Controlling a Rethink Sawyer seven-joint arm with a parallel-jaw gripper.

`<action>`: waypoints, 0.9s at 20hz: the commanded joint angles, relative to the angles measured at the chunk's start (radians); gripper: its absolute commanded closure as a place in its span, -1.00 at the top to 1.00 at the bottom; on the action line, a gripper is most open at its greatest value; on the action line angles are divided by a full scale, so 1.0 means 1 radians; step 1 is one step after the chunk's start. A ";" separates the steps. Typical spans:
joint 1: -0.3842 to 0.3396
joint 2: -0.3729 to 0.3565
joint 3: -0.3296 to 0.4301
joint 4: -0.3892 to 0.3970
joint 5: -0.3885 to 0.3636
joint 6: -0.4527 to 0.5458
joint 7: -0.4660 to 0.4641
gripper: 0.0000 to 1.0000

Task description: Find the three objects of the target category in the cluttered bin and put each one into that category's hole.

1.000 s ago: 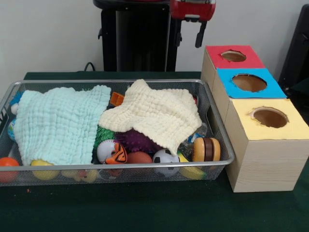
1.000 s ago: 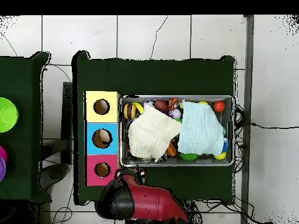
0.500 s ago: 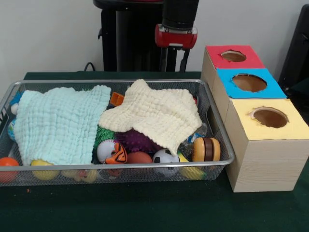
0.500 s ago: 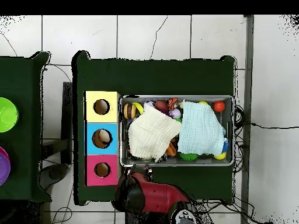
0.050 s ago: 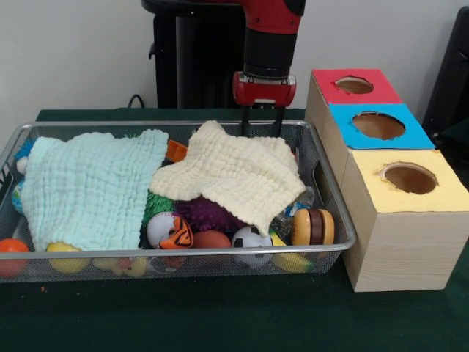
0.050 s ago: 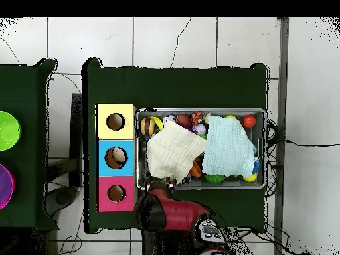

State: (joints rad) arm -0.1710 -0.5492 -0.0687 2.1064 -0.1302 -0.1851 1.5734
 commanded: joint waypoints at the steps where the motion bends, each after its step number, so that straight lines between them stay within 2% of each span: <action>1: 0.038 0.172 0.082 -0.228 0.039 -0.113 0.166 1.00; 5: 0.048 0.215 0.084 -0.256 0.044 -0.142 0.177 1.00; 9: 0.067 0.282 0.071 -0.300 0.052 -0.221 0.189 1.00; 10: 0.067 0.277 0.074 -0.297 0.052 -0.232 0.195 1.00; 14: 0.109 0.159 0.063 -0.251 0.100 -0.149 0.207 1.00; 17: 0.164 0.027 0.025 -0.200 0.168 0.044 0.209 1.00; 18: 0.162 0.004 0.028 -0.189 0.170 0.058 0.209 1.00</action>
State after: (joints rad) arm -0.0584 -0.5303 -0.1478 2.0845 -0.0887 -0.2312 1.5734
